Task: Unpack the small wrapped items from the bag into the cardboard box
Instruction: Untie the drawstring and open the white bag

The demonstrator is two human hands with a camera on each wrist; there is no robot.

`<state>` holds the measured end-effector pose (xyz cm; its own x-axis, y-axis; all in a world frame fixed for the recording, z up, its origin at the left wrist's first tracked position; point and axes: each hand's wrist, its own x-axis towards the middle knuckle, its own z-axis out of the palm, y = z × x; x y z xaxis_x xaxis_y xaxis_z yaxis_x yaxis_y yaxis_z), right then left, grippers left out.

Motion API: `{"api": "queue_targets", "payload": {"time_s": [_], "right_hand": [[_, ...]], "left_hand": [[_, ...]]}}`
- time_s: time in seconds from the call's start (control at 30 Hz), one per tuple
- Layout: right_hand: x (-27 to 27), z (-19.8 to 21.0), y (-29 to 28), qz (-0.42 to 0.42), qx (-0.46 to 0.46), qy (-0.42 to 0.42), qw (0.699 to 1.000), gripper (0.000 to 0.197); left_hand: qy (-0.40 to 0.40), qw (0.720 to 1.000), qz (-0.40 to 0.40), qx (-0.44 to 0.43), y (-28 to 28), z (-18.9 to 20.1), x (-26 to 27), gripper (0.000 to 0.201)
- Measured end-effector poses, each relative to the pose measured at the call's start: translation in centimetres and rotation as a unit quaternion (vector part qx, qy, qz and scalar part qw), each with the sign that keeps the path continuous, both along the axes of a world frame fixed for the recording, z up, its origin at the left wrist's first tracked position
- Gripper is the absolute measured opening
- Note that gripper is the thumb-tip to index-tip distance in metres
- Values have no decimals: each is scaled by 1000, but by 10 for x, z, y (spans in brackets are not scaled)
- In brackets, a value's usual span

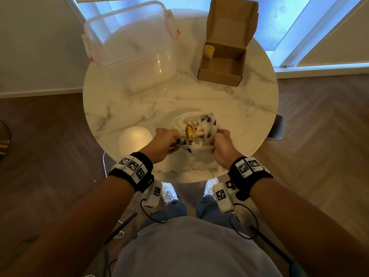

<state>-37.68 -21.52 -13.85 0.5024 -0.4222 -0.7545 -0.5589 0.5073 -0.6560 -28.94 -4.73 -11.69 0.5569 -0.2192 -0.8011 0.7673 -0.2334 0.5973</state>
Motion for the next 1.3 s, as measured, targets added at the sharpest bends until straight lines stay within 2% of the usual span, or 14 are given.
{"api": "queue_targets", "payload": {"time_s": [0.1,0.17,0.27,0.37,0.43,0.5,0.6,0.7,0.8,0.87,0.93,1.1,1.23,1.3], "right_hand": [[5,5,-2,16,-32,-48,998,32],[10,1,0,66,-97,-22,993,32],[10,-4,-5,91,-131,39,986,37],[2,-11,-20,-20,-49,55,997,28],[-3,-16,-27,-40,-50,64,996,22],[-5,-12,-27,36,-111,41,992,14],[-2,-2,-26,151,-164,-51,974,37],[3,9,-24,235,-174,-69,954,21],[4,4,-24,304,-237,-42,922,12],[1,-1,-25,335,-279,-41,899,20],[0,-4,-26,324,-305,-53,894,29],[-4,-6,-34,276,-338,-48,899,40],[-6,-8,-35,269,-329,-48,904,48],[-7,-9,-33,261,-295,-61,917,57]], "left_hand": [[-18,996,-80,18,2,0,-5,30],[-49,993,-108,2,0,1,-11,24],[-32,998,-27,-46,-6,4,-9,15],[36,993,74,-89,-3,7,2,19],[54,991,88,-84,-1,7,6,21],[52,994,74,-57,-1,8,6,22],[16,998,50,-41,-6,11,5,7],[-53,998,32,-32,-2,4,5,52],[-114,988,-65,77,5,-2,2,58],[-93,987,-95,94,8,-2,-2,40],[-42,996,-64,35,9,2,-1,11],[69,990,96,-78,7,3,13,23],[70,987,115,-82,2,3,14,25],[37,996,79,-23,2,2,15,22]]}}
